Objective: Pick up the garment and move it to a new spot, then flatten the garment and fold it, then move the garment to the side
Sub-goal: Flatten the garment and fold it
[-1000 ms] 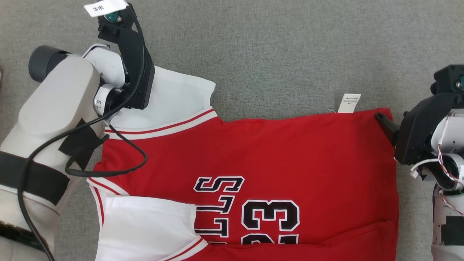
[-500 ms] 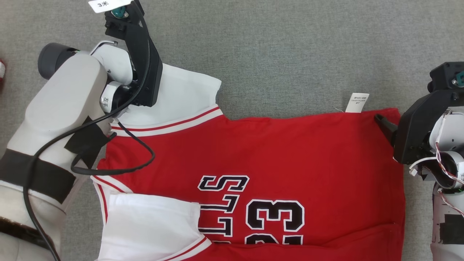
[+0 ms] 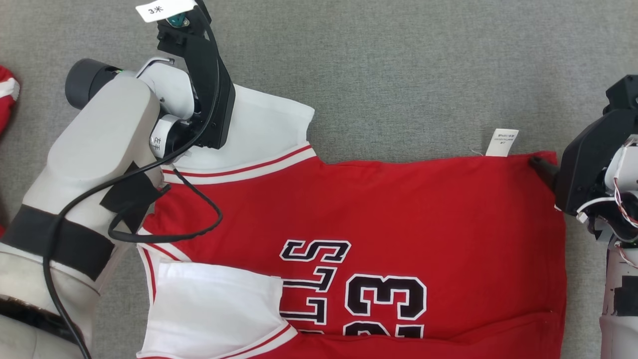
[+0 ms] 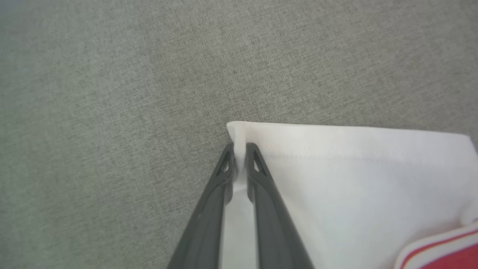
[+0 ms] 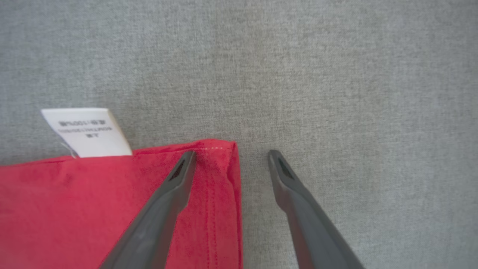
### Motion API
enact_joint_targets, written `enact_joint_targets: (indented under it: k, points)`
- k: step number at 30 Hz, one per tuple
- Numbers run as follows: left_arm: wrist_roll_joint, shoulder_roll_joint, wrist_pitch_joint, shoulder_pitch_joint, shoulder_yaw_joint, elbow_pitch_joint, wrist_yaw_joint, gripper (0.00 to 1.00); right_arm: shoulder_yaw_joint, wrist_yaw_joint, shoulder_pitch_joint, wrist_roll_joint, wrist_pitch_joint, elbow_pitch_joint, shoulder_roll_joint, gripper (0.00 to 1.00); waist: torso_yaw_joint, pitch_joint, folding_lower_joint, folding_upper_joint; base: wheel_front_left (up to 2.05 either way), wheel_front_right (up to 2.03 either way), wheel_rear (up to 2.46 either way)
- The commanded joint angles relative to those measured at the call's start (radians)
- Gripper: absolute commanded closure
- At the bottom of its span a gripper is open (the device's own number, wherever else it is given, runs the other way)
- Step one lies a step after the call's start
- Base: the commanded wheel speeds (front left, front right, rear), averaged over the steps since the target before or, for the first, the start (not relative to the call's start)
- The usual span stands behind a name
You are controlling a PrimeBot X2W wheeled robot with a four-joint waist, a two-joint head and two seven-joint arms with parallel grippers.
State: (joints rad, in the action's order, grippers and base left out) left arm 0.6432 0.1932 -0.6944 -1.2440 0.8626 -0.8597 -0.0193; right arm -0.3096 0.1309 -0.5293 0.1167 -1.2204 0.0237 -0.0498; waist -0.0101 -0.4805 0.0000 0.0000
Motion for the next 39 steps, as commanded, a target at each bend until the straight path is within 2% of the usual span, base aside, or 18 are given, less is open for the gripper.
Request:
enact_joint_targets:
  k: [1,3,4,6,7,8,9,14,20,26,33,39]
  points:
    - [0.007,0.002,0.001,0.003,0.005,-0.009,-0.004,0.85,-0.001,0.0,-0.014,-0.001,-0.004,-0.007,-0.002,0.09,0.004,-0.001,0.0,0.0,0.0,0.0,0.0]
    - [0.008,0.002,0.005,0.003,0.006,-0.012,-0.004,0.87,-0.001,0.0,-0.015,0.005,-0.005,-0.013,-0.002,0.42,0.006,-0.002,0.0,0.0,0.0,0.0,0.0]
    - [0.008,0.001,0.005,0.003,0.007,-0.013,-0.004,0.9,0.002,0.0,-0.015,0.006,-0.006,-0.016,-0.002,0.53,0.007,-0.002,0.0,0.0,0.0,0.0,0.0]
    - [0.011,0.002,0.013,0.004,0.006,-0.014,-0.006,1.0,0.01,0.0,-0.017,0.005,-0.009,-0.022,-0.002,0.61,0.009,0.0,0.0,0.0,0.0,0.0,0.0]
    - [0.012,0.003,0.017,0.004,0.006,-0.014,-0.009,1.0,0.013,0.0,-0.017,0.002,-0.01,-0.024,-0.002,0.74,0.009,0.0,0.0,0.0,0.0,0.0,0.0]
    - [0.014,0.003,0.028,0.002,0.004,-0.011,-0.011,1.0,0.018,0.0,-0.018,0.002,-0.007,-0.024,-0.002,0.92,0.009,0.001,0.0,0.0,0.0,0.0,0.0]
    - [0.015,0.002,0.033,0.002,0.003,-0.012,-0.013,1.0,0.024,0.0,-0.02,0.003,0.001,-0.022,-0.002,1.0,0.009,0.001,0.0,0.0,0.0,0.0,0.0]
    - [0.024,-0.005,0.065,0.009,-0.003,-0.016,-0.017,1.0,0.038,0.0,-0.006,0.002,0.016,-0.02,-0.002,1.0,0.011,0.016,0.0,0.0,0.0,0.0,0.0]
    - [0.032,-0.013,0.132,-0.003,-0.022,-0.008,0.0,1.0,0.028,0.0,0.008,-0.005,0.032,-0.012,-0.002,1.0,0.021,0.042,0.0,0.0,0.0,0.0,0.0]
    - [0.055,-0.027,0.169,0.028,-0.038,0.016,-0.004,1.0,0.009,0.0,0.039,0.038,0.025,0.011,-0.002,1.0,0.051,0.073,0.0,0.0,0.0,0.0,0.0]
    - [0.099,-0.018,0.222,0.091,-0.069,0.118,0.007,1.0,-0.023,0.0,0.136,0.095,-0.018,0.146,-0.002,1.0,0.107,0.1,0.0,0.0,0.0,0.0,0.0]
    - [0.105,0.035,0.283,0.218,-0.072,0.29,0.023,1.0,-0.077,0.0,0.251,0.086,-0.073,0.303,-0.002,1.0,0.161,0.113,0.0,0.0,0.0,0.0,0.0]
